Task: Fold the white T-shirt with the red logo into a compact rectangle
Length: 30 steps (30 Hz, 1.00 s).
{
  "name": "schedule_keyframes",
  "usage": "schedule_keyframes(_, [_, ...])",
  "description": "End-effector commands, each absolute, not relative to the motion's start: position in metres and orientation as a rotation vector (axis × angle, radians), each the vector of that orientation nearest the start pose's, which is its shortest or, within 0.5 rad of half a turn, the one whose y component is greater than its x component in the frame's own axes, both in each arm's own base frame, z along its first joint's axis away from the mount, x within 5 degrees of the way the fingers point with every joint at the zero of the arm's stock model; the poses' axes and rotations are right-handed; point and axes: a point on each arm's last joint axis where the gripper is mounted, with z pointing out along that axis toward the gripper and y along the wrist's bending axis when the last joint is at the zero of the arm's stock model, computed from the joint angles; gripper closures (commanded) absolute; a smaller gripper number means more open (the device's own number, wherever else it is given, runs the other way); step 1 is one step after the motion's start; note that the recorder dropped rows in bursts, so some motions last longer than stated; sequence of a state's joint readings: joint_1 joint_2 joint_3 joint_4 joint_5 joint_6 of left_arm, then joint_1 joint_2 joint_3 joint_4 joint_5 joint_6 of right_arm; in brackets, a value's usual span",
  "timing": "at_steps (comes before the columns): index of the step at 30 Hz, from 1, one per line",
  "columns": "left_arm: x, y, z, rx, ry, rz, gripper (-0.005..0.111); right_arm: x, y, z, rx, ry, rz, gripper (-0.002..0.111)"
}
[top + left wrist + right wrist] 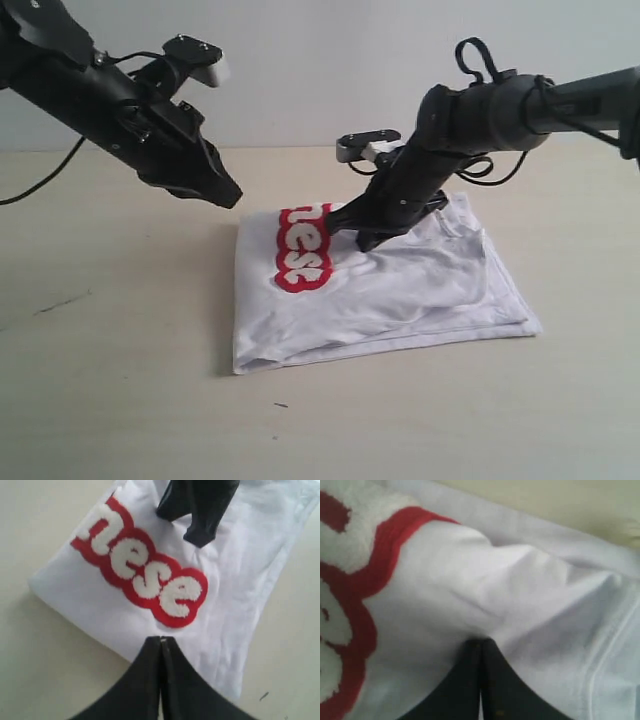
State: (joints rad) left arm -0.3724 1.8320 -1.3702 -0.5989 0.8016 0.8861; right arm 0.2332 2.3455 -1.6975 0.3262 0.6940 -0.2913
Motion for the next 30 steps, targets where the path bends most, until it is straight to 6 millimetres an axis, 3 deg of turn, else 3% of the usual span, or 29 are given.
schedule_keyframes(1, [0.349, -0.173, 0.234, 1.088, 2.327, -0.509, 0.107, 0.449, 0.162, 0.087, -0.536, 2.868, 0.401, 0.108])
schedule_keyframes(7, [0.362, -0.179, 0.190, 1.046, 2.306, -0.528, 0.107, 0.438, 0.170, 0.129, -0.544, 2.839, 0.479, 0.108])
schedule_keyframes(10, [0.375, -0.181, 0.163, 0.917, 2.346, -0.525, 0.107, 0.429, 0.167, 0.151, -0.535, 2.790, 0.481, 0.108])
schedule_keyframes(12, [0.379, -0.182, 0.144, 0.930, 2.368, -0.519, 0.107, 0.421, 0.163, 0.163, -0.544, 2.767, 0.453, 0.108])
schedule_keyframes(15, [0.383, -0.183, 0.113, 0.946, 2.426, -0.507, 0.107, 0.407, 0.157, 0.170, -0.564, 2.775, 0.421, 0.108])
schedule_keyframes(20, [0.393, -0.184, 0.080, 0.900, 2.485, -0.479, 0.107, 0.380, 0.148, 0.159, -0.596, 2.845, 0.416, 0.108])
schedule_keyframes(23, [0.396, -0.185, 0.081, 0.907, 2.473, -0.473, 0.107, 0.370, 0.144, 0.141, -0.582, 2.890, 0.406, 0.108])
schedule_keyframes(25, [0.401, -0.182, 0.092, 0.859, 2.464, -0.473, 0.107, 0.364, 0.142, 0.128, -0.570, 2.914, 0.396, 0.108])
schedule_keyframes(30, [0.405, -0.175, 0.141, 0.795, 2.383, -0.482, 0.107, 0.361, 0.143, 0.105, -0.578, 2.948, 0.372, 0.108])
